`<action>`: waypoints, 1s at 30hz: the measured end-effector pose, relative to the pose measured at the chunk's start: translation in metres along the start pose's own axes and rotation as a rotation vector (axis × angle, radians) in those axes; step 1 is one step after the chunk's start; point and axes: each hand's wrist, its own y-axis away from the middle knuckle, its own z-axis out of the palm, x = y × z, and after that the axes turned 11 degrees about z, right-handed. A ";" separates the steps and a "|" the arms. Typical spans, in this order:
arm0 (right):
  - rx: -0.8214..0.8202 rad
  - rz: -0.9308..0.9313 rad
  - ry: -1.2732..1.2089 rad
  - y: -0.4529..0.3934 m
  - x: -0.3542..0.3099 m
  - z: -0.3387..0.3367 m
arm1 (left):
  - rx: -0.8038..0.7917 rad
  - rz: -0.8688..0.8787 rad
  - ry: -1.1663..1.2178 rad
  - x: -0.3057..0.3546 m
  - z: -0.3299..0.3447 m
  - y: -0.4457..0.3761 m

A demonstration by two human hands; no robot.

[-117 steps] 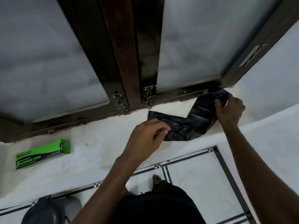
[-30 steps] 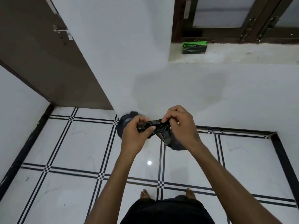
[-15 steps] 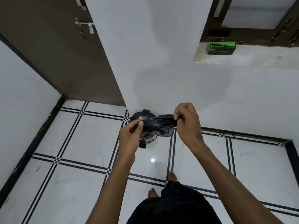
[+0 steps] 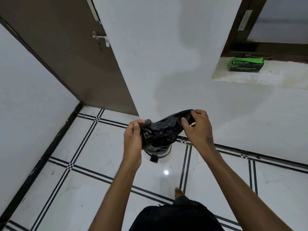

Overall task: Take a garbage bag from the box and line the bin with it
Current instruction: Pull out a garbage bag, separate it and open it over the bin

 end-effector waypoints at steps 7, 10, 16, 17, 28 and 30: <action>-0.035 -0.131 -0.007 -0.033 -0.001 -0.002 | -0.184 0.229 -0.317 0.006 0.018 -0.013; -0.054 -0.358 0.129 -0.044 0.007 -0.011 | -0.087 0.315 -0.377 0.006 0.008 -0.036; -0.218 -0.357 0.492 -0.061 0.031 -0.008 | 0.032 0.114 0.052 0.018 -0.011 -0.089; -0.215 -0.323 0.503 -0.060 0.028 -0.005 | 0.004 0.079 0.095 0.020 -0.011 -0.092; 0.019 0.241 -0.257 -0.065 -0.018 0.026 | -0.346 0.072 -0.216 0.017 -0.021 -0.093; 0.069 0.145 -0.131 -0.063 -0.025 0.033 | -0.514 0.208 -0.537 0.009 -0.025 -0.094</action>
